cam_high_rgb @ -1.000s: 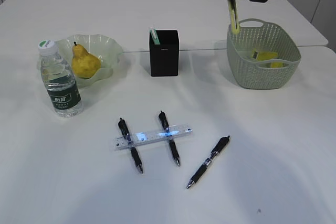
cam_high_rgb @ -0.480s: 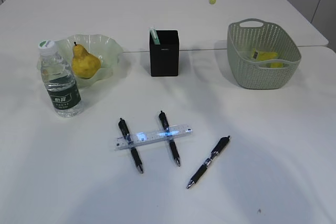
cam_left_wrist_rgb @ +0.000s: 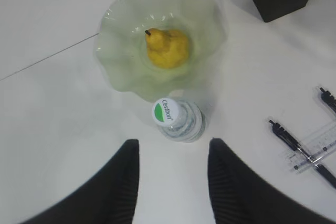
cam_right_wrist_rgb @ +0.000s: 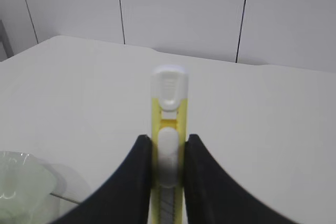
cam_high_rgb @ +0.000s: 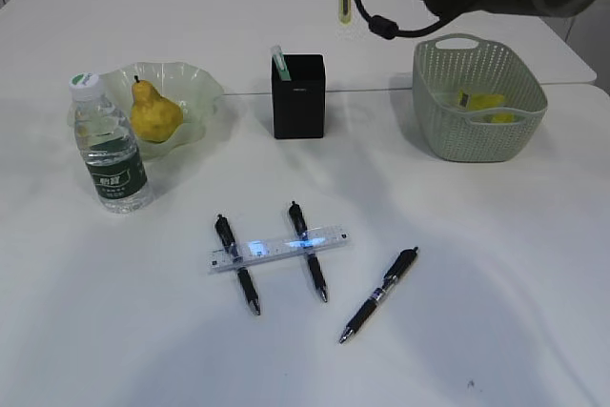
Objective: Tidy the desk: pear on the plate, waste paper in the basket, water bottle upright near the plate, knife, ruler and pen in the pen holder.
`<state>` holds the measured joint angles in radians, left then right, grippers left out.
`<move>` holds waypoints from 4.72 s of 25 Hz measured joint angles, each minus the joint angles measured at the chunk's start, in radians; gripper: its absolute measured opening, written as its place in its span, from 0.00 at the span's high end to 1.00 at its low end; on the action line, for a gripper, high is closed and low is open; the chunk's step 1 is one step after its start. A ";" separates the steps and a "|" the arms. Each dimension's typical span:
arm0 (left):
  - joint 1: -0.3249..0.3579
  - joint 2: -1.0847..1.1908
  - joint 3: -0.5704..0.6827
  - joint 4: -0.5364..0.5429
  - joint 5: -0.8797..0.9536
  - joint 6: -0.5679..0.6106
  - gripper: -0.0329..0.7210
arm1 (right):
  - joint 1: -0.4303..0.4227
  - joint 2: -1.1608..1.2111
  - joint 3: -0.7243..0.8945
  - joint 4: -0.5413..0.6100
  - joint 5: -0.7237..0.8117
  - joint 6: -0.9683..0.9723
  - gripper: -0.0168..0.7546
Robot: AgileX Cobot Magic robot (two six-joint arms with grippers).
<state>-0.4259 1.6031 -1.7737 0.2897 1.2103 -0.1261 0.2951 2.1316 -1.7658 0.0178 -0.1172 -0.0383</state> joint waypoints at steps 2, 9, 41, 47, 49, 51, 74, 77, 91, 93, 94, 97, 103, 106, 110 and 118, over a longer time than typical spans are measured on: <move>0.000 0.000 0.000 0.010 0.000 0.000 0.56 | 0.009 0.019 0.000 -0.002 -0.032 0.000 0.78; 0.000 0.000 0.000 0.028 -0.002 0.000 0.56 | 0.030 0.108 -0.055 -0.008 -0.113 0.000 0.78; 0.000 0.000 0.000 0.030 -0.022 -0.001 0.59 | 0.046 0.345 -0.179 -0.170 -0.192 0.077 0.78; 0.000 0.000 0.000 0.032 -0.024 -0.003 0.59 | 0.046 0.345 -0.181 -0.180 -0.192 0.093 0.76; 0.000 0.000 0.000 0.032 -0.024 -0.003 0.59 | 0.046 0.345 -0.181 -0.180 -0.192 0.106 0.75; 0.000 0.000 0.000 0.032 -0.024 -0.003 0.59 | 0.046 0.345 -0.181 -0.180 -0.190 0.112 0.74; 0.000 0.000 0.000 0.042 -0.006 -0.033 0.59 | 0.046 0.307 -0.181 -0.262 -0.065 0.194 0.55; 0.000 -0.002 0.000 0.042 -0.016 -0.046 0.59 | 0.046 0.261 -0.181 -0.280 0.008 0.194 0.55; 0.000 -0.221 -0.001 0.053 -0.231 -0.134 0.59 | 0.055 -0.041 -0.181 -0.274 0.769 0.181 0.55; 0.000 -0.257 -0.001 0.077 -0.227 -0.173 0.59 | 0.070 -0.092 -0.181 -0.259 0.875 0.158 0.55; 0.000 -0.276 -0.001 0.095 -0.216 -0.193 0.59 | 0.082 -0.112 -0.181 -0.251 0.928 0.144 0.55; 0.000 -0.331 -0.001 0.162 -0.142 -0.262 0.59 | 0.114 -0.174 -0.183 -0.217 1.044 0.105 0.55; 0.000 -0.453 -0.002 0.203 0.040 -0.295 0.59 | 0.174 -0.267 -0.183 -0.155 1.230 0.013 0.55; 0.000 -0.513 -0.004 0.167 0.057 -0.254 0.59 | 0.201 -0.287 -0.183 -0.128 1.322 -0.040 0.55; 0.000 -0.597 -0.004 0.054 0.061 -0.180 0.59 | 0.207 -0.292 -0.183 -0.056 1.361 -0.067 0.55; 0.000 -0.713 -0.006 -0.004 0.064 -0.112 0.59 | 0.215 -0.292 -0.183 0.215 1.367 -0.290 0.55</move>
<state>-0.4259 0.8906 -1.7798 0.2861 1.2747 -0.2379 0.5102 1.8401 -1.9487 0.2329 1.2502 -0.3281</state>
